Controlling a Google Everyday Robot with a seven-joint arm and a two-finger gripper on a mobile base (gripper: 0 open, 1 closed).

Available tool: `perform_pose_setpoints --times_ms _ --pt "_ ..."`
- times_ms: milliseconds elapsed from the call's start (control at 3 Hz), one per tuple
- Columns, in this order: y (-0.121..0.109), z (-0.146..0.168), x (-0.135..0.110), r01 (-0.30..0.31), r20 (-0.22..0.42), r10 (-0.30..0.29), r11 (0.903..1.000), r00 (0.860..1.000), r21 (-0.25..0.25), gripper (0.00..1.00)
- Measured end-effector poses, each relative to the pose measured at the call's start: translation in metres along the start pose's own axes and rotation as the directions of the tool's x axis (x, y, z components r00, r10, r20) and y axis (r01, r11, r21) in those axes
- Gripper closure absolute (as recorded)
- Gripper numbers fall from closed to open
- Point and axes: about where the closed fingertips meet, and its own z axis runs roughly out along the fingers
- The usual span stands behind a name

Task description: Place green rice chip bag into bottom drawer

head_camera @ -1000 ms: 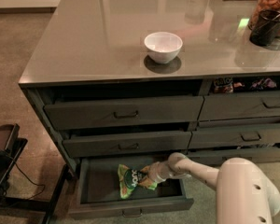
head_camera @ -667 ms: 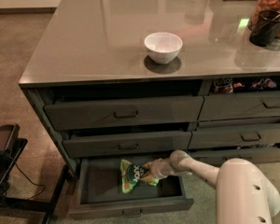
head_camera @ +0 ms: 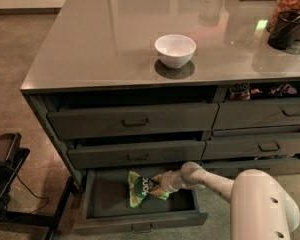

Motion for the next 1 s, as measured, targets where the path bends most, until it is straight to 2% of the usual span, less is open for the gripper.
perform_pose_setpoints --times_ms 333,667,1000 --pt "0.002 0.008 -0.001 0.016 -0.017 -0.016 0.9998 1.0 -0.016 0.18" --pt "-0.009 0.026 0.001 0.041 -0.041 -0.043 0.9981 0.998 -0.046 0.0" --pt "-0.009 0.026 0.001 0.041 -0.041 -0.043 0.9981 0.998 -0.046 0.0"
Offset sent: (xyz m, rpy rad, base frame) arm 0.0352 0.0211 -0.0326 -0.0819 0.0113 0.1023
